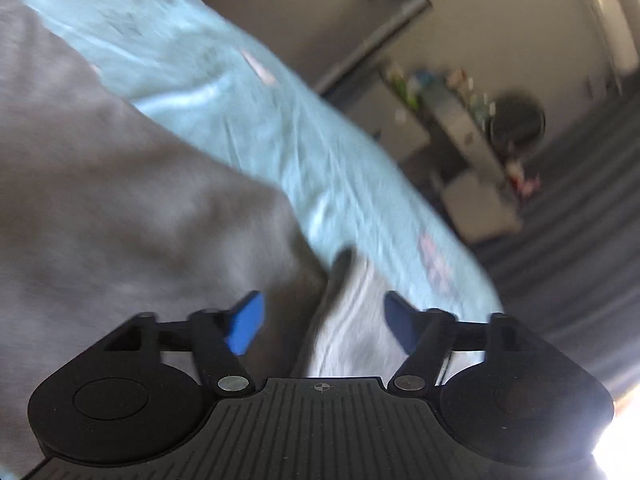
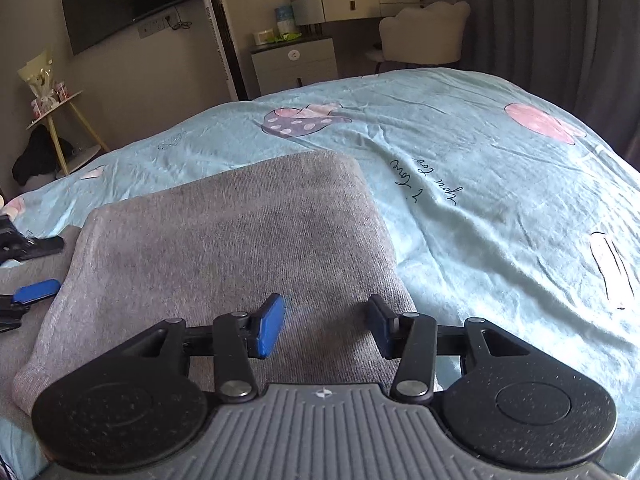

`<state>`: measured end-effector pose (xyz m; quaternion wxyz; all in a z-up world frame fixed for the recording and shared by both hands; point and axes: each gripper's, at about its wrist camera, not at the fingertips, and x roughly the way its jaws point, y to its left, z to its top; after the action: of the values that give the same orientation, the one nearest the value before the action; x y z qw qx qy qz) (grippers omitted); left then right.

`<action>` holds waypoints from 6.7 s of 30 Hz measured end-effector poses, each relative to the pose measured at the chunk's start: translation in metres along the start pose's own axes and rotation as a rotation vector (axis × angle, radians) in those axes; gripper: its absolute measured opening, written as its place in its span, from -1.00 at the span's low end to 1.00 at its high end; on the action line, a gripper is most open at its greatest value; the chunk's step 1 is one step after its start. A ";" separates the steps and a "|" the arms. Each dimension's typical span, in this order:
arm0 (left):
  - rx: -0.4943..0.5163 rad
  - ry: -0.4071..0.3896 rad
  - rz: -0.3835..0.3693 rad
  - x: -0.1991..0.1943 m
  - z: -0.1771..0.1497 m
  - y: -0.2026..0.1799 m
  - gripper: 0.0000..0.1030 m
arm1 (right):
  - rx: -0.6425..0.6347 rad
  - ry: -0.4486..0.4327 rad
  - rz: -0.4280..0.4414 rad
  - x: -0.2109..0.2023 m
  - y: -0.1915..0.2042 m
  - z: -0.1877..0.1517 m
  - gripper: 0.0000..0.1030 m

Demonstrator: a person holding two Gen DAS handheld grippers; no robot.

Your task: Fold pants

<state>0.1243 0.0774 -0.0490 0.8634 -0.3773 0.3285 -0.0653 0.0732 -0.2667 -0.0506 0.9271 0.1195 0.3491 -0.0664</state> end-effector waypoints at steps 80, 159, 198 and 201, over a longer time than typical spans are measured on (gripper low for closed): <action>0.448 0.205 0.348 -0.075 -0.041 -0.022 0.86 | 0.218 0.232 0.442 0.018 -0.005 0.027 0.41; 0.547 0.335 0.357 -0.065 -0.058 -0.028 0.90 | 0.235 0.113 0.810 -0.027 0.063 0.109 -0.34; 0.657 0.351 0.483 -0.031 -0.085 -0.049 0.72 | 0.328 0.273 0.402 0.008 -0.074 0.037 0.01; 0.632 0.357 0.482 -0.031 -0.085 -0.048 0.74 | 0.374 0.322 0.460 0.017 -0.081 0.030 0.31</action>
<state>0.0541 0.0028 -0.0424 0.8567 0.0100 0.5152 -0.0236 0.0884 -0.3534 -0.0541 0.8128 0.3722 0.4365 0.1015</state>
